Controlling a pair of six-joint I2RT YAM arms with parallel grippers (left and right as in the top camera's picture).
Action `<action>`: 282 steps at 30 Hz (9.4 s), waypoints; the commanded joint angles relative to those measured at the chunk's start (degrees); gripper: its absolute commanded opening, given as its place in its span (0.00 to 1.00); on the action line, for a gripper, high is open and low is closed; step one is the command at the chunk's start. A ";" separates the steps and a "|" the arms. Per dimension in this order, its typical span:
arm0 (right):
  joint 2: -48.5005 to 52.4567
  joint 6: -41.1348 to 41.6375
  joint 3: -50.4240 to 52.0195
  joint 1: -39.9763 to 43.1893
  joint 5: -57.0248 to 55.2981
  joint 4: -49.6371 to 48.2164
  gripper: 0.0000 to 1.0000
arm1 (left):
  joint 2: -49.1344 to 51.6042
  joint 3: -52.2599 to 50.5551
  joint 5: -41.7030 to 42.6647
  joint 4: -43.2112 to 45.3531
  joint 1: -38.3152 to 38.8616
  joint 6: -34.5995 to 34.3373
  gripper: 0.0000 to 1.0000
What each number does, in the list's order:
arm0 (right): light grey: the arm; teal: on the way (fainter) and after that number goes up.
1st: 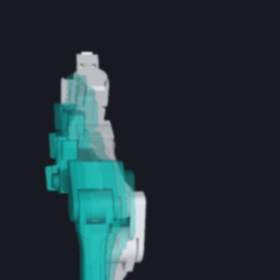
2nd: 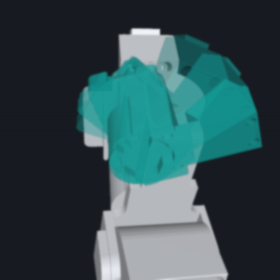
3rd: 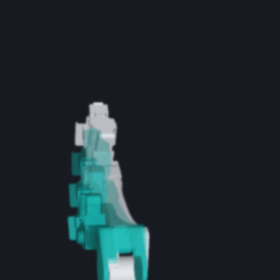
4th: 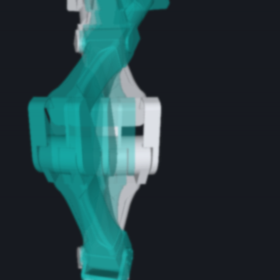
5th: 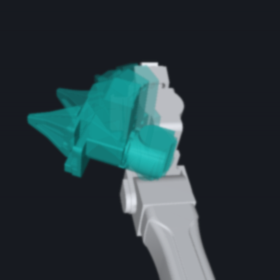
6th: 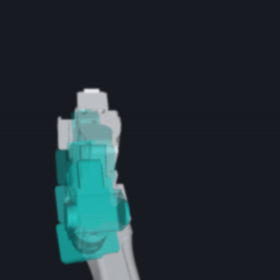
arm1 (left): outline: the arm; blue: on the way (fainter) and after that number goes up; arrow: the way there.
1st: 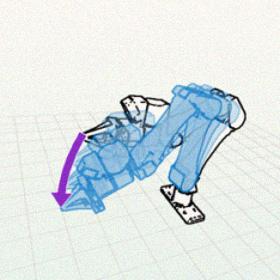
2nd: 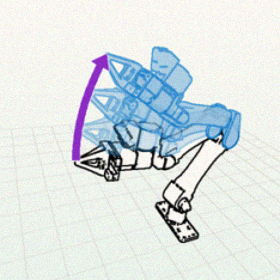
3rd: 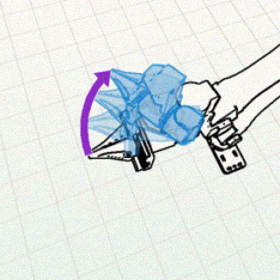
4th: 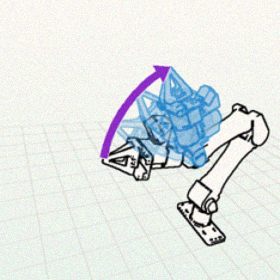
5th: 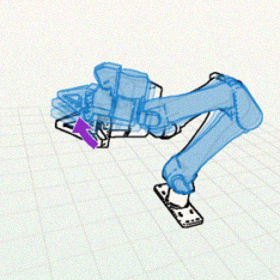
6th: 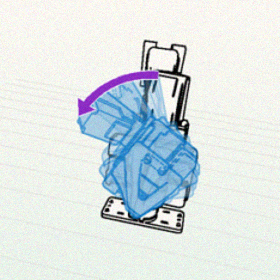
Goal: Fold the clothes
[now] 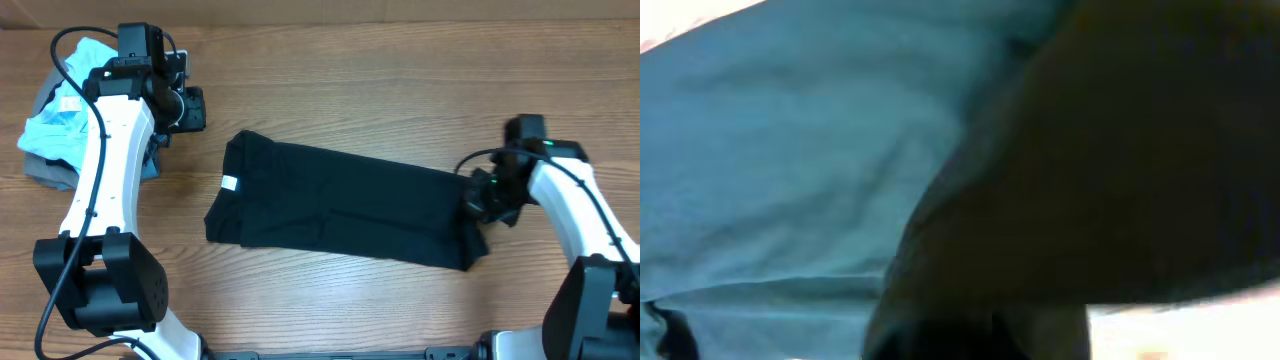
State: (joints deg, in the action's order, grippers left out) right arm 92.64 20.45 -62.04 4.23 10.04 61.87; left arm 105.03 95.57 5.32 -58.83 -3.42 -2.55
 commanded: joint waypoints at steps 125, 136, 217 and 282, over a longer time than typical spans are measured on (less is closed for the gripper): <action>-15.96 -1.57 -0.83 -2.27 9.53 0.26 0.75 | 0.15 7.21 13.92 -18.86 -0.09 4.81 0.45; -2.03 -13.66 7.78 12.26 22.99 -3.17 0.75 | 0.17 7.21 13.79 -18.25 0.07 5.81 0.47; 0.79 8.22 -1.14 -29.16 -5.33 -10.73 0.34 | 0.17 7.19 13.84 -17.42 0.17 5.81 0.46; 4.44 11.56 -0.42 -20.72 16.13 -26.75 0.05 | 0.28 -6.19 17.84 -9.99 3.45 5.77 0.72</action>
State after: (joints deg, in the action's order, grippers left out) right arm 104.20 38.20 -59.90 -17.04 24.32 32.32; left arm 105.10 95.39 21.08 -71.70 -0.21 2.13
